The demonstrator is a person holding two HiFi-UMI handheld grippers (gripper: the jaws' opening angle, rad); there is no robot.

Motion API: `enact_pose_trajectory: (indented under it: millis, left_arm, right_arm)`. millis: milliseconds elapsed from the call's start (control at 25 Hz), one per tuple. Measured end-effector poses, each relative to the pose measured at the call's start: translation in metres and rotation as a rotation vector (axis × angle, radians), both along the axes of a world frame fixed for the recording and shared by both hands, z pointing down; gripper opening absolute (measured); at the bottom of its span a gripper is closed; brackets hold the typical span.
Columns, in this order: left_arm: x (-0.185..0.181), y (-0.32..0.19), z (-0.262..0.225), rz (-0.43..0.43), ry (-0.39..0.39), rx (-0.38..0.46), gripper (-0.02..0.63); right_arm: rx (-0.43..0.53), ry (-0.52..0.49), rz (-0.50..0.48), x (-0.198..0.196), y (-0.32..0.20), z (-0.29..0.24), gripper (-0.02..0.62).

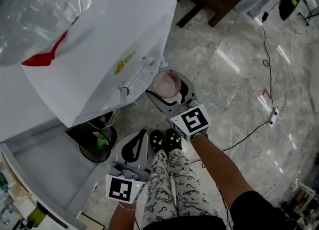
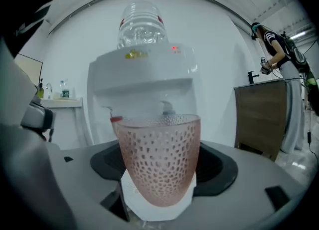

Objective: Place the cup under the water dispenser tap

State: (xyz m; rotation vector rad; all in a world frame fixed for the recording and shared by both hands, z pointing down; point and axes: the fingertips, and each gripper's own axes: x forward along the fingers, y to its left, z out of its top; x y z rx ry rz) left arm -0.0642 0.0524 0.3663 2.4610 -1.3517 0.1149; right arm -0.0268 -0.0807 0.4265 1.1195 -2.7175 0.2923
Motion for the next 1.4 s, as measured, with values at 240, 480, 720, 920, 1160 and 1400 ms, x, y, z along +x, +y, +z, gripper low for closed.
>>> enact_pose_trajectory:
  millis: [240,480,720,920,1160,1400]
  left_arm:
    - [-0.011,0.003,0.061,-0.099,-0.02,-0.124,-0.005]
    - [-0.011,0.002,0.084,-0.095,-0.026,-0.17,-0.005]
    - [0.001,-0.01,0.083,-0.066,-0.018,-0.149,-0.005]
    - [0.007,-0.01,0.088,-0.06,0.01,-0.194,-0.005]
    - [0.007,-0.009,0.093,-0.054,0.02,-0.216,-0.005]
    - [0.008,-0.01,0.095,-0.051,0.025,-0.231,-0.005]
  right_arm:
    - [-0.005,-0.016,0.026,-0.016,-0.039,0.064,0.362]
    - [-0.02,0.017,0.005,-0.025,-0.056,0.102,0.362]
    - [-0.002,0.036,-0.024,-0.035,-0.065,0.118,0.362]
    - [-0.003,0.026,-0.022,-0.037,-0.068,0.125,0.362]
    - [0.002,0.003,-0.03,-0.037,-0.069,0.129,0.362]
    - [-0.013,0.02,-0.044,-0.038,-0.07,0.134,0.362]
